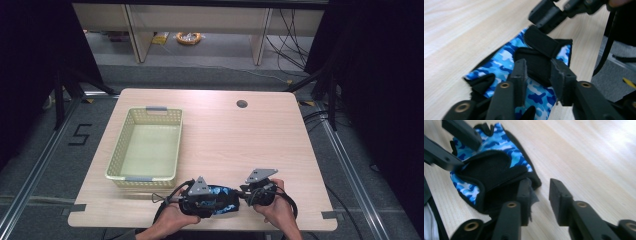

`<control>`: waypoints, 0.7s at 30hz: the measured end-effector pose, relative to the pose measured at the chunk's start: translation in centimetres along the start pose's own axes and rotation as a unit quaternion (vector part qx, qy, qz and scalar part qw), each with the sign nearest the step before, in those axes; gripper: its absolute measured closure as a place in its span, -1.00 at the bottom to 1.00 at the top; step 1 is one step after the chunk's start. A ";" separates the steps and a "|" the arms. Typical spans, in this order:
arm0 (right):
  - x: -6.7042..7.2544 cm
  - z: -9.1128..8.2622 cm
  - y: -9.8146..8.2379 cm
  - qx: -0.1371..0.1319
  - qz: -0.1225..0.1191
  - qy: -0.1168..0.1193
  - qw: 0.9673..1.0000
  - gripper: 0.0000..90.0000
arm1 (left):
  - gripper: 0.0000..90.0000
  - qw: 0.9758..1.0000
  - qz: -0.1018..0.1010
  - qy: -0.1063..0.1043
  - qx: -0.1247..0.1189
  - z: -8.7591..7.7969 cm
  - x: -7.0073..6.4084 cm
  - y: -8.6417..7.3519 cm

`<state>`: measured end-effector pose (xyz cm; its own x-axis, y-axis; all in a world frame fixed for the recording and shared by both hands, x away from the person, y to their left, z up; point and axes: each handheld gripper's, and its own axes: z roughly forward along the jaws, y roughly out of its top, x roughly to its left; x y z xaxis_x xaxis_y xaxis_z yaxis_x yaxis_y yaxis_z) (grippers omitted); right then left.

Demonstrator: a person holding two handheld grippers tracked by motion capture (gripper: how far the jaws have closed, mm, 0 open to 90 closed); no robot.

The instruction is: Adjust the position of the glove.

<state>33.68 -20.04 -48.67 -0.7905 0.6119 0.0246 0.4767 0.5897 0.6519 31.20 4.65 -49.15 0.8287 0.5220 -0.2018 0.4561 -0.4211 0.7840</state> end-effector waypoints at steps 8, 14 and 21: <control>-0.1 -1.9 0.1 -0.015 0.051 -0.039 0.998 0.18 | -0.02 0.999 -0.030 0.023 -0.017 -3.0 1.5 -0.7; 0.8 -1.5 1.3 -0.033 0.091 -0.015 0.995 -0.03 | -0.17 0.998 -0.057 0.028 0.002 -3.3 1.9 -2.0; 1.2 0.4 2.2 -0.002 0.124 0.004 0.992 -0.11 | -0.27 0.995 -0.090 0.030 0.016 -2.5 1.9 -2.3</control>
<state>33.95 -17.82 -47.54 -0.6519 0.7341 0.1899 0.6557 0.4199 0.6275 30.89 8.44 -49.91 0.7123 0.6343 -0.3006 0.6061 -0.3398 0.7191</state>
